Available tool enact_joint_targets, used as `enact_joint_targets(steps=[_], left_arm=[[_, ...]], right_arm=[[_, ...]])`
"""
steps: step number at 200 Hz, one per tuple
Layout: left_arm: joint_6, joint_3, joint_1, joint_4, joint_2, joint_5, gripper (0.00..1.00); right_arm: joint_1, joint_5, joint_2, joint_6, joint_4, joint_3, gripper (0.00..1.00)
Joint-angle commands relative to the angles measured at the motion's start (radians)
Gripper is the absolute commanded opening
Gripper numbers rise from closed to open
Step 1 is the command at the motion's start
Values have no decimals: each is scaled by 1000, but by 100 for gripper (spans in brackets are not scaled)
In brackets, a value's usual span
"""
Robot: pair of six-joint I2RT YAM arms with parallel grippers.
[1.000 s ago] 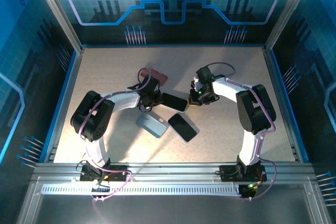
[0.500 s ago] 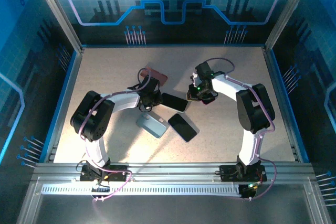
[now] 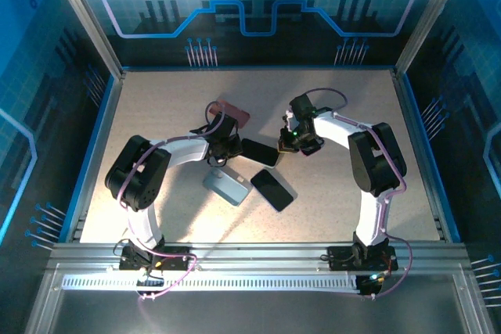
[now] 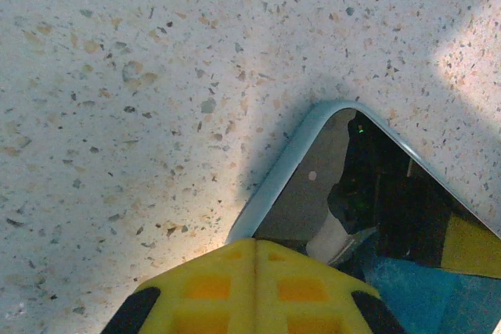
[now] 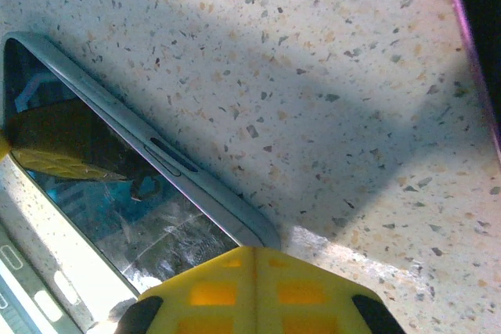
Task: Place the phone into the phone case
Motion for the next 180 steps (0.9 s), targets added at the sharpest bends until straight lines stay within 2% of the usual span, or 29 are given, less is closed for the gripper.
enact_joint_targets(steps=[1,107,180], left_arm=[[15,-36,-8,-78,43,-13,0],[2,-47,-8,-45,54,-4,0],[-1,-36,-7,-50,68,-3,0]], right_arm=[[34,23,59,-22,-31,-18,0],[125,71,153,10,1,-153,0],[141,54,234,23,45,-185,0]])
